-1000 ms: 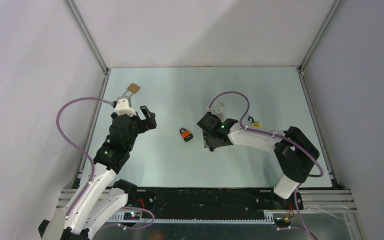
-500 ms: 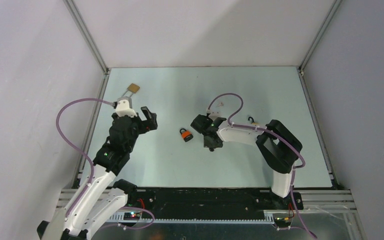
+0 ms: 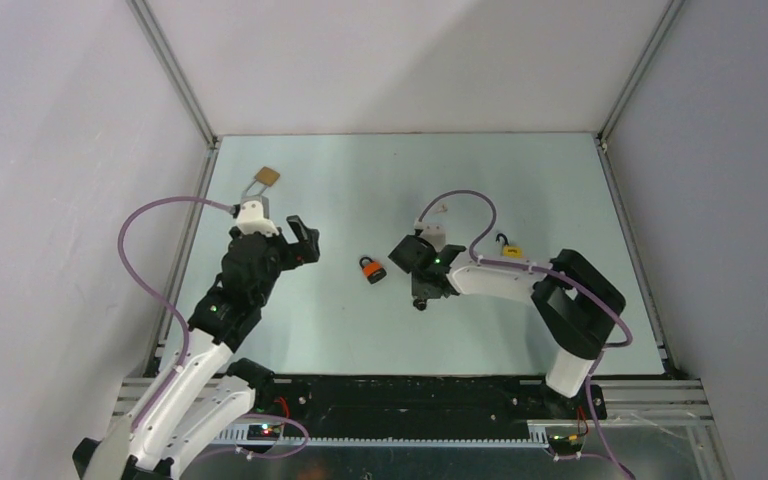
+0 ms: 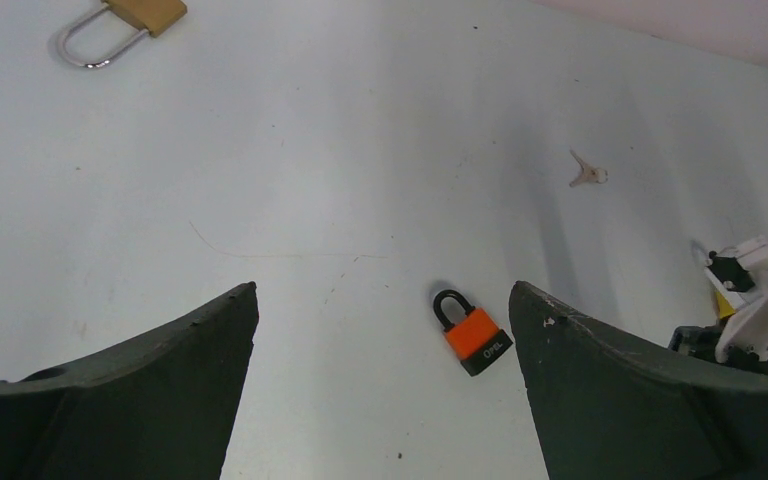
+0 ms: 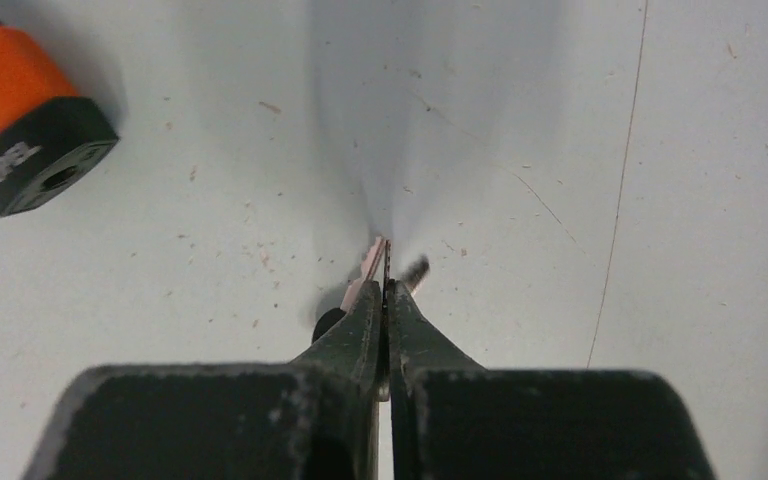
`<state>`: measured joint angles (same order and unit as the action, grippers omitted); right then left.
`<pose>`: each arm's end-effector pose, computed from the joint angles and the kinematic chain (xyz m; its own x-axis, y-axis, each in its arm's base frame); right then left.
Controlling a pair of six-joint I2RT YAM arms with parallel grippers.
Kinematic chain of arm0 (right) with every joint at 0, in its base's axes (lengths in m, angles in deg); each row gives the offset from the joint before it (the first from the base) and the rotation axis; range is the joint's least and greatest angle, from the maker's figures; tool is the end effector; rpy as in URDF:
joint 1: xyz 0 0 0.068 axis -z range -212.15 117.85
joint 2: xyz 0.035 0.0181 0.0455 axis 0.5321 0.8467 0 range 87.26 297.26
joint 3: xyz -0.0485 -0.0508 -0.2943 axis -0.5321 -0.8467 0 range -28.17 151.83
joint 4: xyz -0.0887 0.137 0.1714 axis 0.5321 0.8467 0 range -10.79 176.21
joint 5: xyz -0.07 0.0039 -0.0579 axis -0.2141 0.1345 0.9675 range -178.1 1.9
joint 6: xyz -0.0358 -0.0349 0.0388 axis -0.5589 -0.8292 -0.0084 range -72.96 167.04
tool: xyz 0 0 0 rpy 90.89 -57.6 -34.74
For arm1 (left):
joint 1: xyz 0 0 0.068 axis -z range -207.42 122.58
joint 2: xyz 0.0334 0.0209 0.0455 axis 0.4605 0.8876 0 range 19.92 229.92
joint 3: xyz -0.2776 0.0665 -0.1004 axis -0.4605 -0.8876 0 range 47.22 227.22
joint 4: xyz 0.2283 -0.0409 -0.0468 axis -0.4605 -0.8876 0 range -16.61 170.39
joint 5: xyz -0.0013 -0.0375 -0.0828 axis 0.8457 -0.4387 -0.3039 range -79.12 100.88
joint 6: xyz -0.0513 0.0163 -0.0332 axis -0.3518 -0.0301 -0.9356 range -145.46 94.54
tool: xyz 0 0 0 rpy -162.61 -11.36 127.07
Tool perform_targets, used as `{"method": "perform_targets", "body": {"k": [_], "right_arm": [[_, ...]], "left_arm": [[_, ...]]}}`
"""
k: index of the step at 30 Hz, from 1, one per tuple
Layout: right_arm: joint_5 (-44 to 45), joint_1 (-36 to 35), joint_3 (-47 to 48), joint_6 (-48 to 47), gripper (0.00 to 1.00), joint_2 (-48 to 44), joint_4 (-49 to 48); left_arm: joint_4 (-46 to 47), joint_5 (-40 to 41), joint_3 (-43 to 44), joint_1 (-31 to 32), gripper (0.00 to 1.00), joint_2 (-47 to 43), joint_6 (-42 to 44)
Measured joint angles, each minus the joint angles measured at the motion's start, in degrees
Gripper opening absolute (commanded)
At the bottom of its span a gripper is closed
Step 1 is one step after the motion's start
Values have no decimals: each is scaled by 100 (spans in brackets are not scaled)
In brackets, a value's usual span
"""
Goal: Unlock with the key
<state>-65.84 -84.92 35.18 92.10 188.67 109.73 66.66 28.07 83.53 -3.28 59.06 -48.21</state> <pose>0.2148 0.2521 0.2043 -0.8601 -0.0492 -0.5077 -0.0628 0.9980 0.0096 0.1226 -0.0391 0.3144 -0.2909 -0.2743 -0.9166 0.0214 0.9559 -0.2929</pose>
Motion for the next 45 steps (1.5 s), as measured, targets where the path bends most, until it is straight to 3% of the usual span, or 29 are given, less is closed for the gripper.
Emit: {"method": "perform_targets", "body": {"k": [8, 15, 21, 28, 36, 40, 45], "right_arm": [[-358, 9, -1158, -621, 0, -1130, -1447], [-1154, 304, -2505, -1139, 0, -2568, -3552], [-2610, 942, -3204, -1342, 0, -3276, -5466], [-4452, 1641, -3449, -857, 0, -3220, -7541], [-5702, 1856, -3449, -70, 0, -2806, -9267], [-6035, 1873, -3449, 157, 0, -2721, -9621], [-6223, 1878, -3442, 289, 0, -2697, -9849]], "left_arm": [[92, -407, 0, 11, 99, 138, -280], [616, -977, -22, 13, 100, 205, -601], [999, -1576, -46, 13, 99, 474, -852], [1541, -2802, 74, 94, 95, 1012, -1097], [2312, -3672, 385, 643, 74, 1307, -1202], [2653, -3906, 529, 780, 60, 1537, -1311], [2876, -4105, 570, 953, 51, 1768, -1427]]}}
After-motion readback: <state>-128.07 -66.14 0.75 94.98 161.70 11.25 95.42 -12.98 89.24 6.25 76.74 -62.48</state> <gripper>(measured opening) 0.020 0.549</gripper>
